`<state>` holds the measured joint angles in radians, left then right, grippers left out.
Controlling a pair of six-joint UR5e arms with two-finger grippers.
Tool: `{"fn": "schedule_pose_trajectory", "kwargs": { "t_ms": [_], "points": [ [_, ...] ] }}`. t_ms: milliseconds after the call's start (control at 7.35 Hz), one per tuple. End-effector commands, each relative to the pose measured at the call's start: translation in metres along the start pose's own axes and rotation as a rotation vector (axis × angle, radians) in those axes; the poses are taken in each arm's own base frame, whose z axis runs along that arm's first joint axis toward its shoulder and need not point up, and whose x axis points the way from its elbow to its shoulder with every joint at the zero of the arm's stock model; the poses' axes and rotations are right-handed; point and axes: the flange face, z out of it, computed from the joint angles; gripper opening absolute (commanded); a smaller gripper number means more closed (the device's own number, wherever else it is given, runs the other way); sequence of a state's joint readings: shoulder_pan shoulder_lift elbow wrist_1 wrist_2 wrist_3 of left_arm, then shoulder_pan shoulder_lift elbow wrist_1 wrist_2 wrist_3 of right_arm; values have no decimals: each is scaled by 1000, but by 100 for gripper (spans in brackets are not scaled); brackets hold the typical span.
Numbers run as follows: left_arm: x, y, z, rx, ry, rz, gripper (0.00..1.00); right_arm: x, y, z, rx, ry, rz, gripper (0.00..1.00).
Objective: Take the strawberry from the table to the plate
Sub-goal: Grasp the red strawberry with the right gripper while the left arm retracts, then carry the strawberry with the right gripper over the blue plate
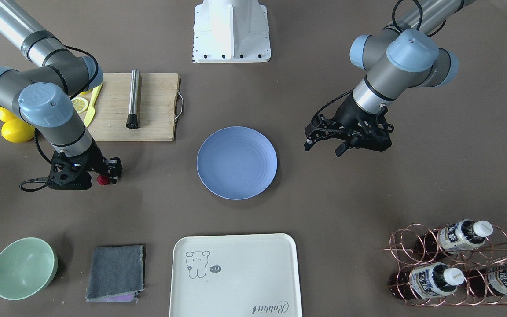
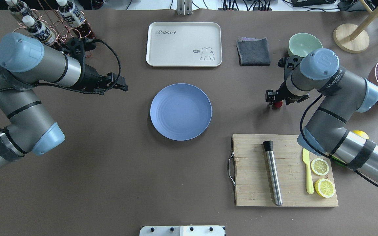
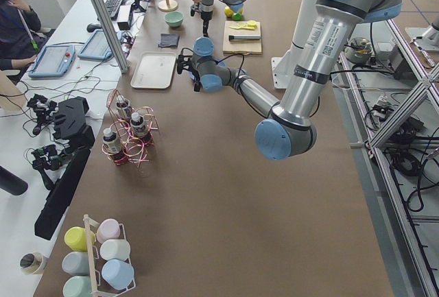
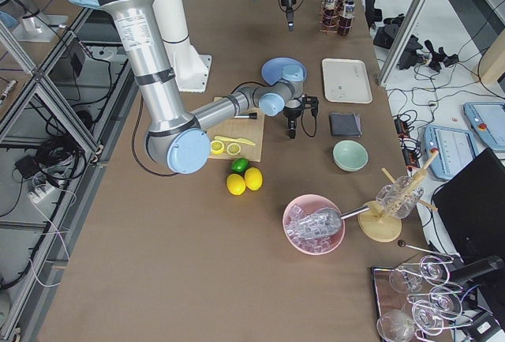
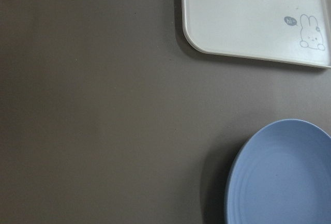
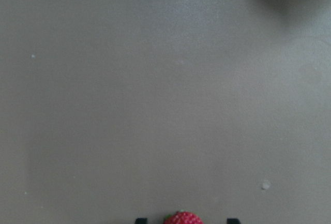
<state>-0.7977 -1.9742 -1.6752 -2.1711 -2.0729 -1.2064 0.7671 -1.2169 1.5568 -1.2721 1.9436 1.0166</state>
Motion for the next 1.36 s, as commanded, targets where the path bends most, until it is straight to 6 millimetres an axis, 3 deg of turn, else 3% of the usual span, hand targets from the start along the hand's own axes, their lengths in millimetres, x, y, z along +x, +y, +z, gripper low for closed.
{"fn": "schedule_pose_trajectory", "kwargs": {
  "t_ms": [0, 136, 272, 544, 680, 816, 1088, 1224],
  "points": [
    [-51, -20, -25, -1, -33, 40, 98, -4, 4, 2, -3, 0, -4, 0],
    [-95, -47, -63, -3, -37, 52, 98, -9, 4, -1, 3, -8, -7, 0],
    [-160, -75, -117, 10, -52, 59, 98, -18, 3, -12, 14, -27, -16, 0],
    [-277, -96, -198, 3, -198, 88, 98, -35, 4, -33, 26, -61, -21, 0],
    [-320, -105, -238, -17, -270, 81, 98, -49, 2, -40, 28, -75, 7, 0],
    [-361, -110, -277, -45, -323, 103, 98, -84, -2, -55, 17, -74, 30, 0],
    [-441, -107, -330, -70, -356, 157, 98, -170, 17, -77, -17, -97, 50, 0],
    [-471, -102, -336, -81, -357, 144, 98, -206, 33, -84, -16, -125, 67, 0]
  ]
}}
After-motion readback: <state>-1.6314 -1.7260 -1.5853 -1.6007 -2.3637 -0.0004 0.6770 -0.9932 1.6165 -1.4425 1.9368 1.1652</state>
